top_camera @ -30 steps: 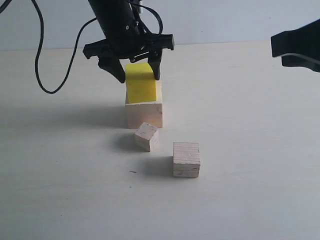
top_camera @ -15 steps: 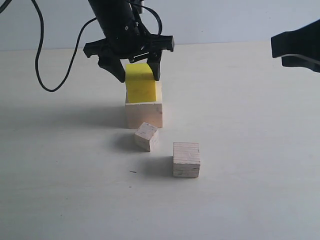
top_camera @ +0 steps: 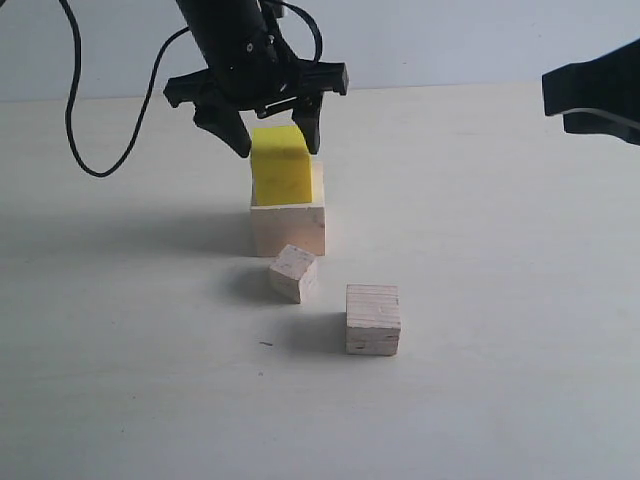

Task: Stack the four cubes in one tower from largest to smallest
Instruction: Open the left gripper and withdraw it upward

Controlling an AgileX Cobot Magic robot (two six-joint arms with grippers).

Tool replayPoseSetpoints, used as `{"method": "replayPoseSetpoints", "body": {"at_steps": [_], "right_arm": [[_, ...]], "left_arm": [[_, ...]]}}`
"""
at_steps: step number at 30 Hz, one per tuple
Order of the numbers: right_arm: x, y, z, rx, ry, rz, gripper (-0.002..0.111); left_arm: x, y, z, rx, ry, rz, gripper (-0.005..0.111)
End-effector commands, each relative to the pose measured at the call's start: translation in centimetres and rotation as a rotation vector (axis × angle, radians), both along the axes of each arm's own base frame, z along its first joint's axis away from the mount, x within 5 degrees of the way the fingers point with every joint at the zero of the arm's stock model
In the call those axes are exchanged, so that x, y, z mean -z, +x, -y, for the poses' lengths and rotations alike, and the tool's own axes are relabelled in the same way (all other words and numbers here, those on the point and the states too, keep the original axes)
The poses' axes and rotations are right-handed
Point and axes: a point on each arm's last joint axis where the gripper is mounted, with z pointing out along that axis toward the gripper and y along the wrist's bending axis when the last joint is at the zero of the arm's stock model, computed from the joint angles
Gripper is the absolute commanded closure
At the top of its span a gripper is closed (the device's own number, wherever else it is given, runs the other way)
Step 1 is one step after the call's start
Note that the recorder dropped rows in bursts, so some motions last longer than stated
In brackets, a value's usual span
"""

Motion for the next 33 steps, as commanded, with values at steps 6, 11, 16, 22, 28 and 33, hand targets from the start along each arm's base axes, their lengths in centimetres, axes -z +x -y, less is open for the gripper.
{"method": "replayPoseSetpoints", "body": {"at_steps": [6, 11, 16, 22, 28, 33], "right_arm": [[-0.3, -0.1, 0.0, -0.022, -0.016, 0.021, 0.108], [-0.3, 0.0, 0.0, -0.022, -0.013, 0.025, 0.108], [-0.3, 0.0, 0.0, -0.022, -0.013, 0.026, 0.108], [0.2, 0.3, -0.5, -0.055, -0.004, -0.01, 0.108], [1.6, 0.9, -2.6, -0.182, 0.082, -0.117, 0.108], [1.9, 2.4, -3.5, -0.187, 0.076, -0.152, 0.108]], "left_arm": [[-4.3, -1.1, -0.8, 0.016, -0.042, 0.092, 0.035], [-7.5, -2.2, -1.7, 0.021, -0.071, 0.162, 0.05], [-10.7, -3.5, -2.6, 0.124, -0.076, 0.262, 0.101], [-14.1, -5.5, -4.0, 0.214, -0.084, 0.366, 0.106], [-15.0, -8.9, -7.0, 0.226, 0.003, 0.398, 0.106], [-14.7, -13.2, -10.2, 0.191, -0.011, 0.46, 0.106]]}}
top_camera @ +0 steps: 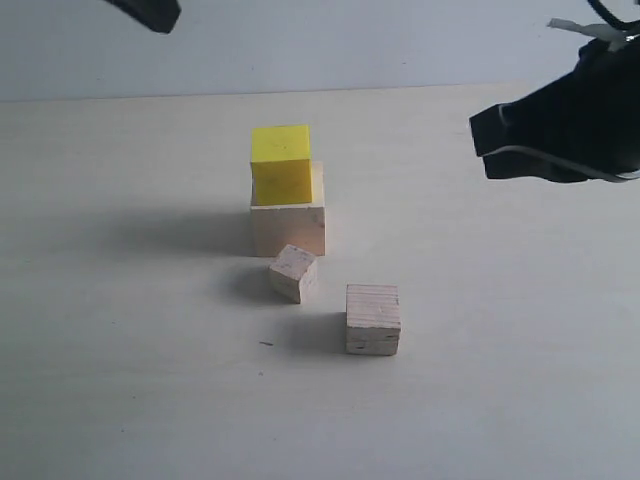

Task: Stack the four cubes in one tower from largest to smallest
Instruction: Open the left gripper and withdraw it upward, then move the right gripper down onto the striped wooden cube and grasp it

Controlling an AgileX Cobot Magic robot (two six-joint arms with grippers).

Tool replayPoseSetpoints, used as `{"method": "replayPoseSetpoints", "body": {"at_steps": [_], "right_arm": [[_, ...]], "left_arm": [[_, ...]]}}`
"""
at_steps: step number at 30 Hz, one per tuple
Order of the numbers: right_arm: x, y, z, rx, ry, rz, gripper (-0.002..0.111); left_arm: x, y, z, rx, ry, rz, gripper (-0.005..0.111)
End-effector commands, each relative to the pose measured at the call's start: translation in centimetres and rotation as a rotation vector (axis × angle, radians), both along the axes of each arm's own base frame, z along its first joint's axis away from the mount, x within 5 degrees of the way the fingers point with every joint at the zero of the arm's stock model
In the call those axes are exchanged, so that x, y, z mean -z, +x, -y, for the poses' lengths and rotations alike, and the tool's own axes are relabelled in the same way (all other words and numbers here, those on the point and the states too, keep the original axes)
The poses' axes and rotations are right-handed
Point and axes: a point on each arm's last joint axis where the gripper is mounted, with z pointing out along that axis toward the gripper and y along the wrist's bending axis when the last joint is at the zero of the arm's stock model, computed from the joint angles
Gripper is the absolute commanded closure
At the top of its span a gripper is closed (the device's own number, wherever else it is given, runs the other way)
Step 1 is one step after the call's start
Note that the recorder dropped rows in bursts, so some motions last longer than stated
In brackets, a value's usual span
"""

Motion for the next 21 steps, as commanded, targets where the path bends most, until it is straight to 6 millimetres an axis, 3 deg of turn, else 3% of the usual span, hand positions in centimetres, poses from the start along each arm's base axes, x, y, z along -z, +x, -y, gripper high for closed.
{"method": "replayPoseSetpoints", "body": {"at_steps": [1, 4, 9, 15, 21], "right_arm": [[-0.4, 1.4, -0.9, -0.022, -0.001, -0.01, 0.108], [-0.8, 2.4, -1.4, -0.05, -0.021, -0.021, 0.108], [-1.7, 4.4, -2.5, -0.098, -0.05, -0.019, 0.108], [-1.8, 5.6, -3.2, -0.119, -0.068, -0.068, 0.108], [0.4, 5.6, -3.0, -0.172, -0.191, -0.222, 0.105]], "left_arm": [[-0.5, -4.0, -3.0, -0.029, -0.05, 0.101, 0.106], [0.1, -6.6, -4.7, -0.029, -0.067, 0.143, 0.106], [1.8, -9.2, -6.4, -0.06, -0.114, 0.175, 0.106], [5.8, -9.9, -6.8, -0.068, -0.048, 0.049, 0.106], [8.5, -10.6, -7.2, -0.082, -0.002, -0.034, 0.106]]}}
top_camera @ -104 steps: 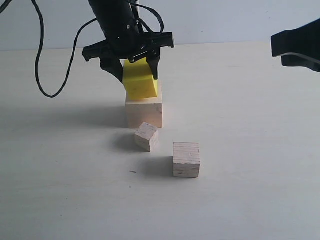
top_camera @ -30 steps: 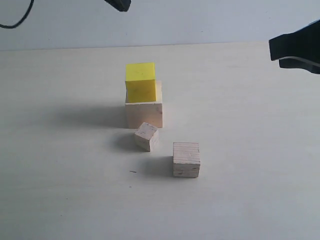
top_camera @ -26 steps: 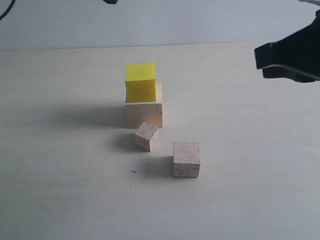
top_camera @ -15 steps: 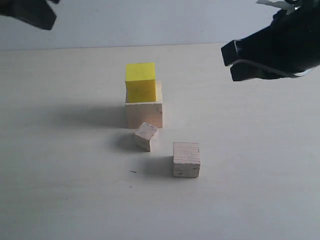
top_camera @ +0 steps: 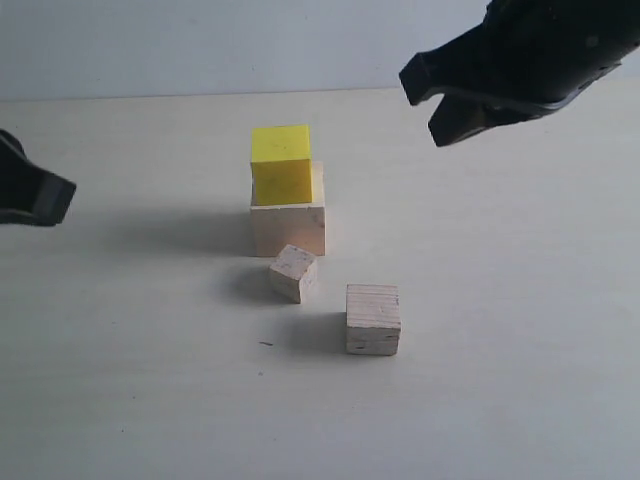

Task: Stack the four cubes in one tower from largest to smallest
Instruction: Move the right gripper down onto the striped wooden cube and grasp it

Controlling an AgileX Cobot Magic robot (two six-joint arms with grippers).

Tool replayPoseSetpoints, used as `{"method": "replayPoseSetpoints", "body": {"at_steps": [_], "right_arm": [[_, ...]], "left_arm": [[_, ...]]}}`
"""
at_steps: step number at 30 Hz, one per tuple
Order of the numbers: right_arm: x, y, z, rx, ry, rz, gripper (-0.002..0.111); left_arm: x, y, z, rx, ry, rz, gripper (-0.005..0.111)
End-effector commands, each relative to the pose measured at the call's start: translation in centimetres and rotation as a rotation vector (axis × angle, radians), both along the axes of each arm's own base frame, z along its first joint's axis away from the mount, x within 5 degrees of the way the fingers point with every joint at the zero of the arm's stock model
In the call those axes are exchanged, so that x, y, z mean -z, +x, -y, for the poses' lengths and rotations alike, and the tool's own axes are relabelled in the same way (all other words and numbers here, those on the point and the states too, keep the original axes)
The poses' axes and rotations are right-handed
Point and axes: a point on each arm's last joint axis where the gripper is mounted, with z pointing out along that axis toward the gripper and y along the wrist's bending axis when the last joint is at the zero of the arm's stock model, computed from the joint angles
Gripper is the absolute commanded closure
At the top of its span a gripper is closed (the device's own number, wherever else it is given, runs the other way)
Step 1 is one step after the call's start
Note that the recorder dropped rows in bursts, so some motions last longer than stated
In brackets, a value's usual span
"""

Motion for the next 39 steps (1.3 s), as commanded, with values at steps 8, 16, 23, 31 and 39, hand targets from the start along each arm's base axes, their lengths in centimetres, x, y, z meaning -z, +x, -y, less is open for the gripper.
{"method": "replayPoseSetpoints", "body": {"at_steps": [8, 16, 23, 31, 39], "right_arm": [[3.7, -0.4, -1.6, -0.365, -0.051, -0.251, 0.066], [4.1, 0.2, -2.4, -0.719, -0.058, -0.028, 0.053], [6.2, -0.6, -5.1, -0.997, -0.101, -0.002, 0.053], [9.4, -0.4, -6.9, -1.121, -0.307, 0.021, 0.047], [11.5, 1.4, -7.3, -1.021, -0.376, 0.055, 0.039]], "left_arm": [[1.7, -0.8, -0.3, -0.016, 0.015, -0.085, 0.106], [2.3, -1.1, -0.5, 0.019, 0.049, -0.102, 0.106], [3.3, -1.4, -0.8, 0.048, 0.088, -0.119, 0.106], [3.3, -1.4, -0.8, 0.065, 0.101, -0.125, 0.106], [3.3, -1.4, -0.8, 0.068, 0.103, -0.126, 0.106]]}}
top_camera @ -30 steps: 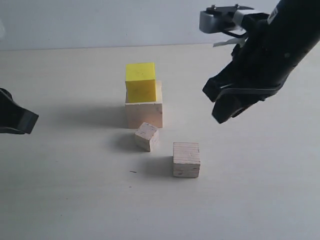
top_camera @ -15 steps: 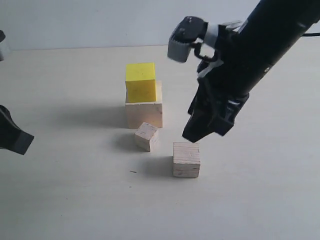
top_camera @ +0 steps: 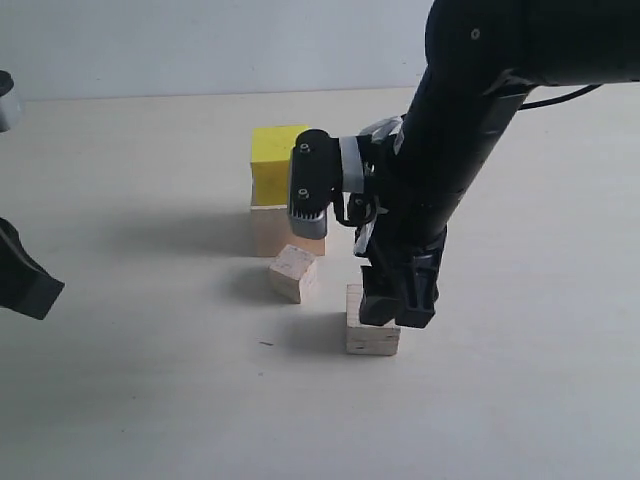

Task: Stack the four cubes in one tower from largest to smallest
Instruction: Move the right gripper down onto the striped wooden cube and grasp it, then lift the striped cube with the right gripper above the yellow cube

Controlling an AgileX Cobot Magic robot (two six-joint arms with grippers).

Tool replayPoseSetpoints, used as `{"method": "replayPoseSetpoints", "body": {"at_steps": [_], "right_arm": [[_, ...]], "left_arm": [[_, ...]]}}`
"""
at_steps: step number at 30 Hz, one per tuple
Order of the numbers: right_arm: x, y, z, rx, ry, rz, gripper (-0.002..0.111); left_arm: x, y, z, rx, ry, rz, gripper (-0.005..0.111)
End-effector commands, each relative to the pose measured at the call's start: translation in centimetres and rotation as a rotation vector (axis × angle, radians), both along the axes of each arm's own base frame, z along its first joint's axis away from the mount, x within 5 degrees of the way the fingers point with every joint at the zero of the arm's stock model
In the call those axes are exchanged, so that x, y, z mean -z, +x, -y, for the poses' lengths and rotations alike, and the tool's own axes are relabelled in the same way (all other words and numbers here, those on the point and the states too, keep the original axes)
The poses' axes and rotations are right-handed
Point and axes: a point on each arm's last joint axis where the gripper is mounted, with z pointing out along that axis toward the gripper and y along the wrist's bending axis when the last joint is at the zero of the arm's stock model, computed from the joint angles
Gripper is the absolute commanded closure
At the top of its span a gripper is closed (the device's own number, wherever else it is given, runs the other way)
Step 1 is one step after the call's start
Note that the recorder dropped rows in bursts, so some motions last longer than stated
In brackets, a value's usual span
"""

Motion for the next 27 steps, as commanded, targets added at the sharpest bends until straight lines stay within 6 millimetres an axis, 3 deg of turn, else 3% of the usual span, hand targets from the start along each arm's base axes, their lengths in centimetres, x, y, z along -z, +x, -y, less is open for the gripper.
{"method": "replayPoseSetpoints", "body": {"at_steps": [1, 15, 20, 25, 27], "right_arm": [[1.2, 1.0, -0.2, 0.06, -0.028, 0.037, 0.039], [6.1, 2.1, -0.5, 0.055, -0.119, -0.015, 0.04], [5.1, 1.9, -0.1, 0.057, -0.14, -0.005, 0.068], [1.1, 1.5, 0.8, 0.134, -0.123, 0.084, 0.109], [-1.1, 1.4, 0.9, 0.162, -0.086, 0.132, 0.108]], "left_arm": [[0.1, -0.2, -0.1, 0.005, 0.006, -0.004, 0.106], [0.1, -0.2, -0.2, 0.005, 0.007, -0.006, 0.106], [0.1, -0.2, -0.2, 0.009, 0.008, -0.005, 0.106], [0.1, -0.2, -0.1, 0.009, 0.006, -0.002, 0.106], [0.1, -0.1, -0.1, 0.009, 0.001, 0.006, 0.106]]}}
